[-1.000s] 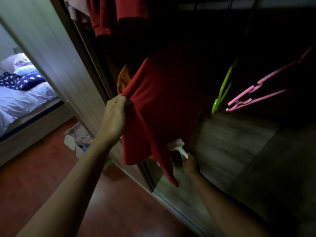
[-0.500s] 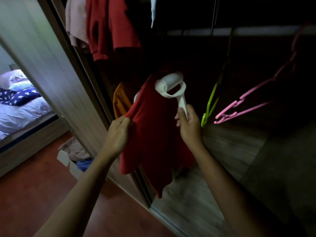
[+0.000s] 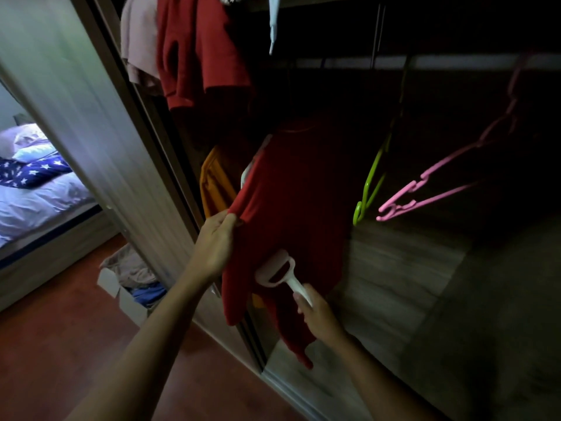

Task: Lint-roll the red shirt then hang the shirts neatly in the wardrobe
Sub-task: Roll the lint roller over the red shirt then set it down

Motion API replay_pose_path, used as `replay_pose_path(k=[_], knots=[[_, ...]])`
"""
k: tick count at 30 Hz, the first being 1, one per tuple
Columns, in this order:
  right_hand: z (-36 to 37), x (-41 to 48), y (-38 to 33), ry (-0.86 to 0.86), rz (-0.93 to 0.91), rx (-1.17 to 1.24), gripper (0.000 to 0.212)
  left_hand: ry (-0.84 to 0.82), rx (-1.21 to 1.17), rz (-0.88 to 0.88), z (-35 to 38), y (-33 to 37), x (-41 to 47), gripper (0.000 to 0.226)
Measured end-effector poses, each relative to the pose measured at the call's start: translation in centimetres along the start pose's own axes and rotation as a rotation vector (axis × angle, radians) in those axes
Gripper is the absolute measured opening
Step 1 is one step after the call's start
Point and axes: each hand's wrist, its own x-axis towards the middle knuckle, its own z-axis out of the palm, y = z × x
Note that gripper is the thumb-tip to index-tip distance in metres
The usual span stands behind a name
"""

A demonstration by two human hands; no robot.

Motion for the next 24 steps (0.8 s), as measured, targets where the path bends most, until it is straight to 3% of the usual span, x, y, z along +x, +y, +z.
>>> replay_pose_path(k=[4,13,16,20,24], knots=[[-0.7,0.4,-0.8,0.065,-0.021,0.023,0.021,0.007,-0.018,-0.015,-0.1,-0.1,0.0,0.035],[-5.7,2.0,-14.4,0.306,-0.392,0.234,0.014,0.041,-0.062,-0.030,0.3,-0.1,0.2,0.029],[-6.3,3.1,-13.8,0.327,-0.360,0.256,0.020,0.017,-0.063,-0.024,0.2,0.1,0.1,0.031],[-4.4,4.5,-8.9,0.305,-0.260,0.199,0.014,-0.028,-0.053,0.007,-0.1,0.1,0.1,0.055],[-1.6,4.9,-1.8,0.115,-0.003,0.124,0.019,-0.013,-0.069,0.002,0.0,0.0,0.3,0.036]])
